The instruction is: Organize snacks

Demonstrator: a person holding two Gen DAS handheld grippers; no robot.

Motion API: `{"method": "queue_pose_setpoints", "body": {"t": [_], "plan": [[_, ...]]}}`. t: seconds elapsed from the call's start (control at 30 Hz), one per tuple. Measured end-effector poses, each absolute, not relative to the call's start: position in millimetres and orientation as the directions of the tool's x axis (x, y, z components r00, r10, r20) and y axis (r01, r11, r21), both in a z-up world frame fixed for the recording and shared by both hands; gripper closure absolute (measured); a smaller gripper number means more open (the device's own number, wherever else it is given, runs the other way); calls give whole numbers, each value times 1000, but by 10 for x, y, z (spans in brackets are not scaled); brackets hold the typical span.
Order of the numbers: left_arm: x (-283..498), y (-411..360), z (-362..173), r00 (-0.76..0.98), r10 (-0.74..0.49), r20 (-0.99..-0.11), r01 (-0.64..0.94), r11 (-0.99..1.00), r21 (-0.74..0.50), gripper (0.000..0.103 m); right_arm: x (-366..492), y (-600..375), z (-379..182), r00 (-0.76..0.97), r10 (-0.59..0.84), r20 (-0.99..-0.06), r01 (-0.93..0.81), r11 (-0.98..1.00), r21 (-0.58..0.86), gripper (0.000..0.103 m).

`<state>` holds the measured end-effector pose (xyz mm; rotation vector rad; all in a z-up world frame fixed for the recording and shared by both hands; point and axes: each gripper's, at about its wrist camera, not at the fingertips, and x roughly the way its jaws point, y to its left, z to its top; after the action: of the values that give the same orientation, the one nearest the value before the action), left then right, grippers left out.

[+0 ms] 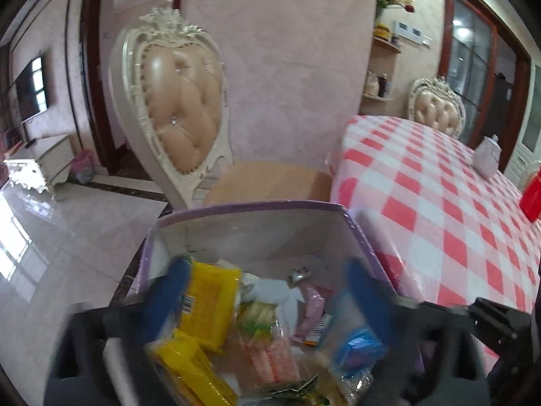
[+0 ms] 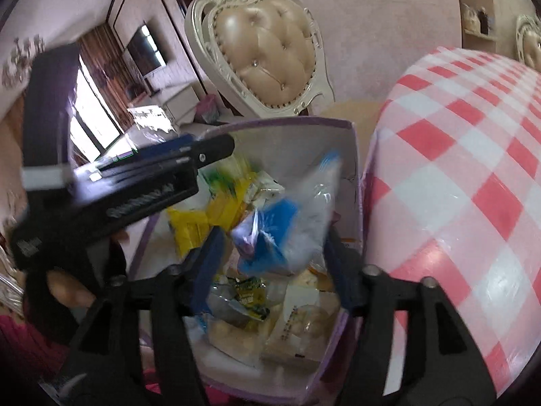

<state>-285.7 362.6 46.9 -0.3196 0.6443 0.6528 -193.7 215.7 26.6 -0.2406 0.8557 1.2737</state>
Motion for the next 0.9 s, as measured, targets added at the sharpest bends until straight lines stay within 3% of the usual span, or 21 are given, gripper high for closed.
{"method": "queue_pose_setpoints", "body": {"t": [0.2, 0.33, 0.53, 0.9], "plan": [[-2862, 3686, 458, 523, 524, -672, -717, 697, -15, 0, -2013, 2212, 237, -3, 714, -700, -916, 279, 288, 17], [-2907, 3674, 436, 376, 601, -705, -794, 601, 89, 0, -2082, 2195, 216, 23, 672, -740, -915, 313, 255, 16], [-2857, 3660, 325, 433, 458, -777, -734, 679, -8, 0, -2026, 2148, 201, 59, 609, -791, -879, 407, 248, 16], [-2763, 3637, 189, 414, 383, -825, -722, 691, -41, 0, -2011, 2152, 232, 71, 559, -826, -877, 430, 215, 16]]}}
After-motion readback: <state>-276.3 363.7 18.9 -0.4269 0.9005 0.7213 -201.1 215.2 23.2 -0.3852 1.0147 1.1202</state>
